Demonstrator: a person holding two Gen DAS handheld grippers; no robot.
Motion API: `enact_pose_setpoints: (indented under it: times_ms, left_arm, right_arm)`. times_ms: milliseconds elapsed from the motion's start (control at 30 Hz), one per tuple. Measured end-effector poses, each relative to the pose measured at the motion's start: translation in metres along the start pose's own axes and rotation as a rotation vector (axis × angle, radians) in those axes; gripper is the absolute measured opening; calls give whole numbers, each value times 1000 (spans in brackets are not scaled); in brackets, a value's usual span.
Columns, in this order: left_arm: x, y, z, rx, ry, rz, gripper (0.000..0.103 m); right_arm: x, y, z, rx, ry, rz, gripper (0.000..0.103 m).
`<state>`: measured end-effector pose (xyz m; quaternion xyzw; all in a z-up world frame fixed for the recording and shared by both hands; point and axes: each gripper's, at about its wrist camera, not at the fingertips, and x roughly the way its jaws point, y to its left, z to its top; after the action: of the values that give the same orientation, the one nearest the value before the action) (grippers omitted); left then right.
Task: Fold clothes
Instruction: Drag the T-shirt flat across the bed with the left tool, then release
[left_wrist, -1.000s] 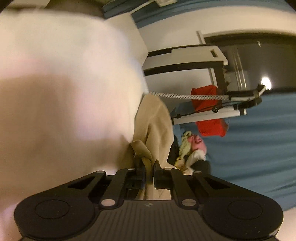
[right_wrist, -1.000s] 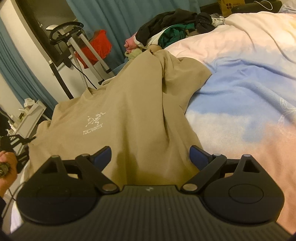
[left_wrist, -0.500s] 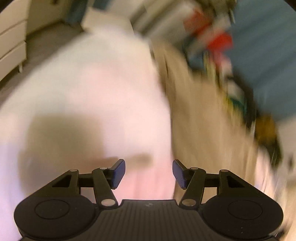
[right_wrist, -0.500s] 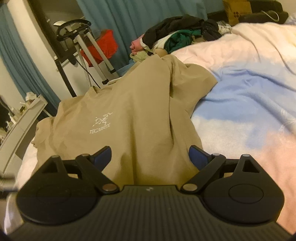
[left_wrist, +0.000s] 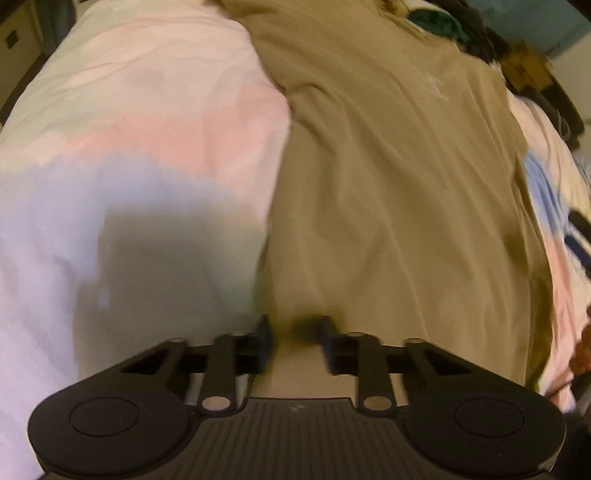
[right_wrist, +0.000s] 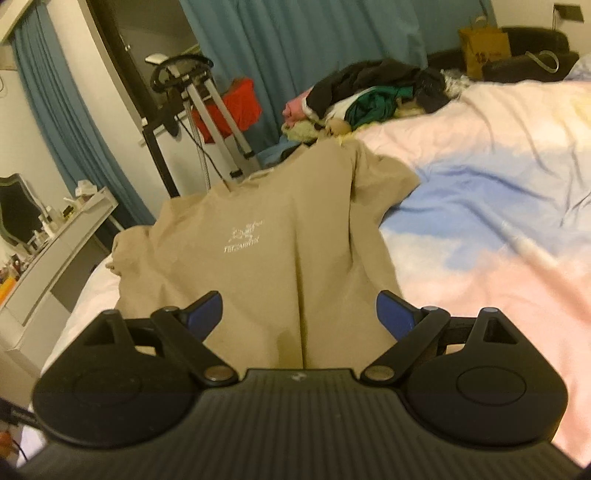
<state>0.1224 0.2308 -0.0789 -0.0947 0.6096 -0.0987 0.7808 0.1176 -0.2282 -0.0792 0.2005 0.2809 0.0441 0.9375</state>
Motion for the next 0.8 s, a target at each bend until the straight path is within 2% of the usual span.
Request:
enact_pose_setpoints:
  times_ms: [33,100,200,367,467,533,600,700,733,800]
  left_arm:
    - [-6,0,-10,-4,-6,-10,4]
    - [-17,-9,-10,-3,-34,-29,3]
    - [-35,-19,-21,-8,-48,-1,3]
    - [-19,-32,-28,-13,-26,166,3]
    - [-20,-39,-27,-2,-39,187,6]
    - [-25,-46,-36,23,-55,216,17]
    - [-23,-65,-41,63,-99,222,42]
    - [-39,-83,-41,101,-194,172,59]
    - [-44,-91,-39,105,-238,147,62]
    - [-56,-106,-35,117,-343,114,76]
  right_arm:
    - [-2,1,1,-4,-9,-8,92]
    - [-2,1,2,-4,-18,-19,92]
    - [0,-2,2,5,-14,-22,92]
    - [0,0,3,-6,-18,-11,92]
    - [-3,1,3,-8,-22,-1,92]
    - [-6,1,2,-7,-25,7,92]
    - [-8,0,4,5,-32,20,92]
    - [-10,-2,8,35,-45,45,92]
    - [-11,-3,9,45,-49,53,92]
    - [-11,-6,11,68,-56,69,92]
